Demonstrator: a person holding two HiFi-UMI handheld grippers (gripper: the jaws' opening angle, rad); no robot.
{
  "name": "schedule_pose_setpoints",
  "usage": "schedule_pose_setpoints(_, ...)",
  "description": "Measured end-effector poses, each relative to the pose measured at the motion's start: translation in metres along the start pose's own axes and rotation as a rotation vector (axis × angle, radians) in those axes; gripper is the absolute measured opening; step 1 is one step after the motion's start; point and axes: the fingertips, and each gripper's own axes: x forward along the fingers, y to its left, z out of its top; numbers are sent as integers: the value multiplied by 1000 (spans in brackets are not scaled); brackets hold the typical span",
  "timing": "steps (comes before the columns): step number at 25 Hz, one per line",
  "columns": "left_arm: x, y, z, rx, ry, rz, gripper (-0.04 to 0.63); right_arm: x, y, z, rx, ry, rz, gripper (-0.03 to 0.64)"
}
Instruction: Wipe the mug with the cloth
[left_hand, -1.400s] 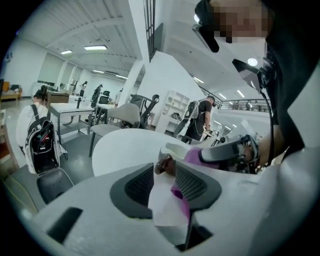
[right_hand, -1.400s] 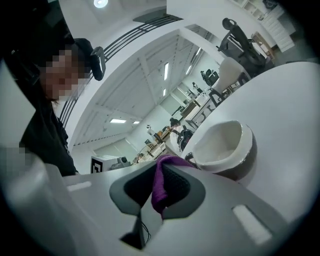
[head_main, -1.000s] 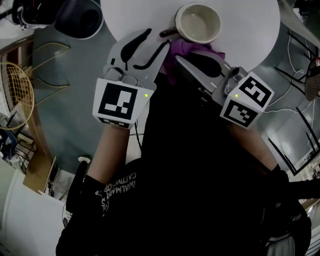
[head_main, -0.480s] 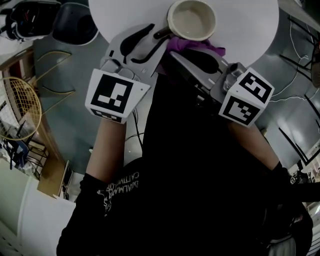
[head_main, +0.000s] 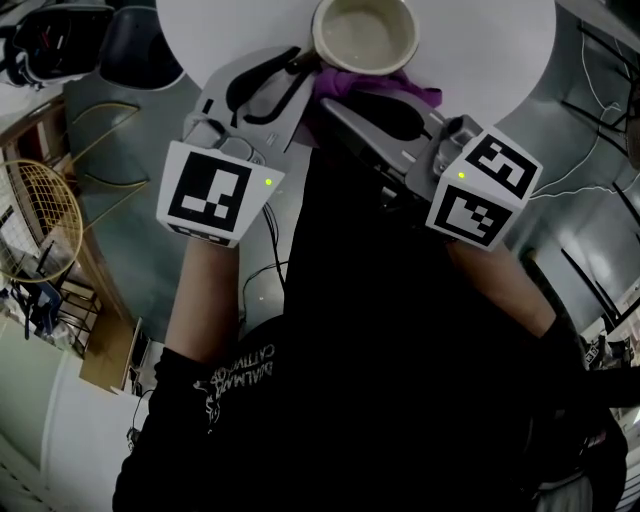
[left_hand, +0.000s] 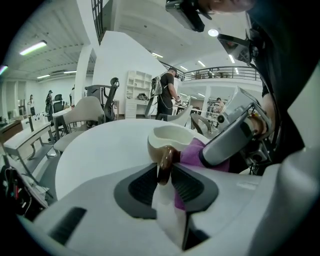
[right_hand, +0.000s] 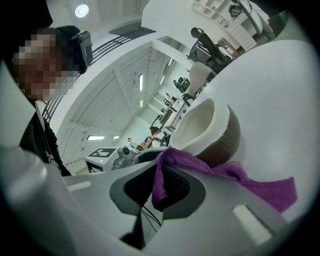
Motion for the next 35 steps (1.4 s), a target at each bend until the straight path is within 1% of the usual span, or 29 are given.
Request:
schedule_pose_setpoints(2,-4,2,1,-16,-26,-2,89,-1,-1,-2,9,5,-4,32)
schedule_pose_setpoints(3,-5,1,0,-21,-25,-6,89,-5,-3,-3,8,12,-10,32)
schedule_pose_setpoints(7,9,-12,4,0,13,-25,91,-40,-24,1,-3,51,-44,32)
schedule_pose_setpoints(10,8,-8,2,6,65,-26,89,-46,-29,8,-2,69,-47,32)
schedule_pose_setpoints(13,6,-6,0,30,108,-21,83,-50,-29,12,-9,76,-50,32)
schedule_pose_setpoints(17,7,-11,0,34,122,-30,80,-65,-37,21,-9,84,-80,32)
schedule_pose_setpoints(18,7,-11,-1,45,127,-33,78,-67,-40,23,-11,87,-91,32)
schedule_pose_setpoints(21,9,-14,-1,118,160,-48,71,-74,-47,32,-24,98,-124,34)
schedule_pose_setpoints(23,9,-17,0,146,180,-63,68,-79,-49,36,-18,106,-139,33)
schedule_pose_setpoints(28,11,-13,6,140,175,-99,69,-86,-61,55,35,88,-196,34)
schedule_pose_setpoints(31,13,-13,7,147,176,-121,69,-87,-67,65,17,93,-234,34)
schedule_pose_setpoints(35,12,-16,11,179,190,-156,69,-86,-71,80,-7,125,-285,34)
